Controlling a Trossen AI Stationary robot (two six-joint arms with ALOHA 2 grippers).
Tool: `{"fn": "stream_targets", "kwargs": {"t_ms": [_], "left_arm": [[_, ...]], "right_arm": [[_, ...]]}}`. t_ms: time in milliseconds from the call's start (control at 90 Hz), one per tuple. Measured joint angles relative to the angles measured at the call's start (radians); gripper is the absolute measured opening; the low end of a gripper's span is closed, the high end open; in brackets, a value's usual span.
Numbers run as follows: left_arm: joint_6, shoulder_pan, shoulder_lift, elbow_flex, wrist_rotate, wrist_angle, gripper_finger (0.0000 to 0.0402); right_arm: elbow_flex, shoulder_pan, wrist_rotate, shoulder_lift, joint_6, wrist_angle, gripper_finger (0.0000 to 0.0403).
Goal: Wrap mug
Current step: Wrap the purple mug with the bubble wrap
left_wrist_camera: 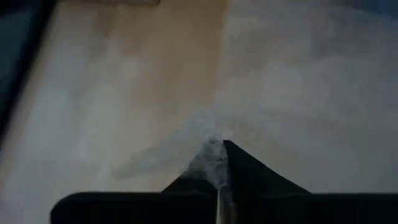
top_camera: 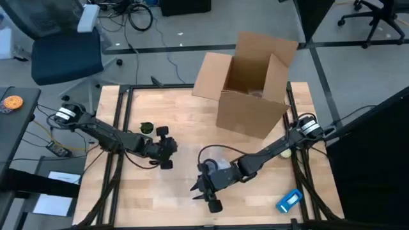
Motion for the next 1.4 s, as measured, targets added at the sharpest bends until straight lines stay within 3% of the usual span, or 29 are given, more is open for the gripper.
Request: {"fn": "stream_targets", "kwargs": {"t_ms": [256, 500, 778, 944, 1222, 1400], "left_arm": [[-0.111, -0.019, 0.0, -0.007, 0.23, 0.033, 0.0], [-0.162, -0.075, 0.0, -0.007, 0.441, 0.118, 0.0], [-0.209, -0.106, 0.0, -0.007, 0.446, 0.112, 0.0], [-0.247, -0.106, 0.0, -0.007, 0.375, 0.091, 0.0], [-0.602, -0.105, 0.0, -0.007, 0.282, 0.101, 0.0], [-0.794, -0.123, 0.0, -0.007, 0.227, 0.11, 0.0]], "right_arm": [[0.0, 0.074, -0.094, 0.0, 0.328, -0.32, 0.0125], [0.0, 0.071, 0.089, 0.0, 0.48, -0.669, 0.0125], [0.0, -0.039, 0.164, 0.0, 0.407, -0.731, 0.0123], [0.0, -0.092, 0.234, 0.0, 0.338, -0.722, 0.0123], [0.0, -0.163, 0.375, 0.0, 0.187, -0.639, 0.0123], [0.0, -0.175, 0.375, -0.014, 0.099, -0.629, 0.0123]]}}
